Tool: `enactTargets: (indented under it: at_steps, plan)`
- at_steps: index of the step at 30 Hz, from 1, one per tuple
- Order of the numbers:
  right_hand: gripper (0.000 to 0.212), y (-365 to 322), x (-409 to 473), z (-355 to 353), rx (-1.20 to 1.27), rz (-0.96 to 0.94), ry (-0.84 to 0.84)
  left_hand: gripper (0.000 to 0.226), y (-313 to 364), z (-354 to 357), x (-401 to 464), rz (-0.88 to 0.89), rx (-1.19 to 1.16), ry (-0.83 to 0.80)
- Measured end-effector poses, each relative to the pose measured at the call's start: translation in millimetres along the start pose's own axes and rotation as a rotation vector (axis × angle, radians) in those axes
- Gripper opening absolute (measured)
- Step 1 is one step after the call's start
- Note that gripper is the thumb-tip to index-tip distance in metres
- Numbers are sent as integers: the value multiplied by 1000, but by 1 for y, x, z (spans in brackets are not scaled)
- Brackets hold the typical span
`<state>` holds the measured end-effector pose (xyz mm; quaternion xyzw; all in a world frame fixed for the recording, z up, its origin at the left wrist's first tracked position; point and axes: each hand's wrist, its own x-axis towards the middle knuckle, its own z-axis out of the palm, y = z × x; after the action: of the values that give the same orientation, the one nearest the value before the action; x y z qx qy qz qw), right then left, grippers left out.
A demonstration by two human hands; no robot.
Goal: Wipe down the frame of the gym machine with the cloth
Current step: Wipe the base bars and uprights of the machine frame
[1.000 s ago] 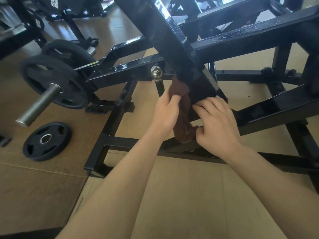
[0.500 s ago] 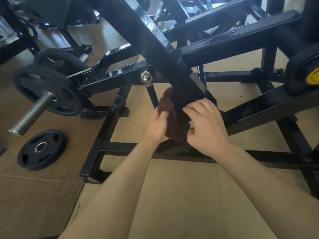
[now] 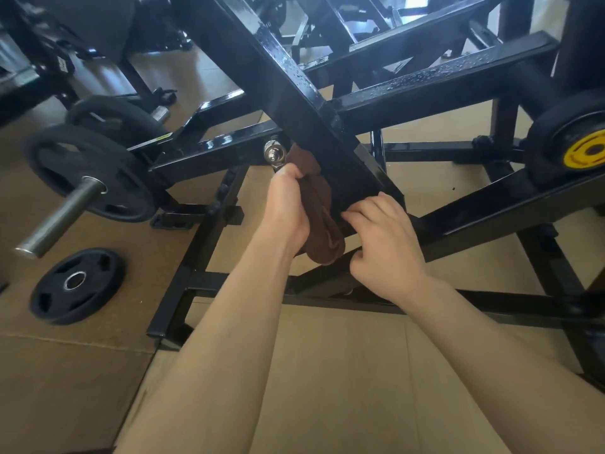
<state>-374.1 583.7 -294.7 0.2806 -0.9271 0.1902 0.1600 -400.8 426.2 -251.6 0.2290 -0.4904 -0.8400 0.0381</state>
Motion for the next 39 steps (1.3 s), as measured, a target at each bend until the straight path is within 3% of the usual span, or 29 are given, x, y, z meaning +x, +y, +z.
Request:
enactTargets:
  at_steps: [4, 8, 11, 16, 21, 27, 29, 32, 34, 36, 39]
  plan:
    - [46, 4, -1, 2, -18, -30, -13, 66, 8, 1, 1, -14, -138, 5]
    - [42, 5, -1, 2, -35, -40, -21, 23, 39, 7, -14, 85, -294, 39]
    - [41, 3, 0, 3, -35, -31, -23, 16, 47, 11, -21, 148, -365, 37]
    - [46, 4, 1, 1, -1, -15, -3, 33, 0, 22, -25, 93, -11, 177]
    - [55, -2, 3, -6, 86, 55, -26, 25, -18, 10, -29, 241, 447, 168]
    - [69, -9, 1, -27, 422, 270, 47, 33, -37, -33, -44, 252, 973, 83]
    - [71, -8, 0, -39, 499, 333, 97, 32, -28, -37, -51, 369, 1124, 93]
    - [66, -10, 3, -62, 804, 406, 147, 32, -3, -22, -66, 685, 1158, 109]
    - [54, -18, 9, -76, 1138, 392, 72, 34, 14, -3, -75, 841, 1135, 44]
    - [46, -27, 16, -84, 1385, 342, -22, 35, 28, 16, -80, 909, 1111, -95]
    - [55, -34, 25, -86, 1528, 345, 18, 37, 37, 34, -76, 936, 1117, -272]
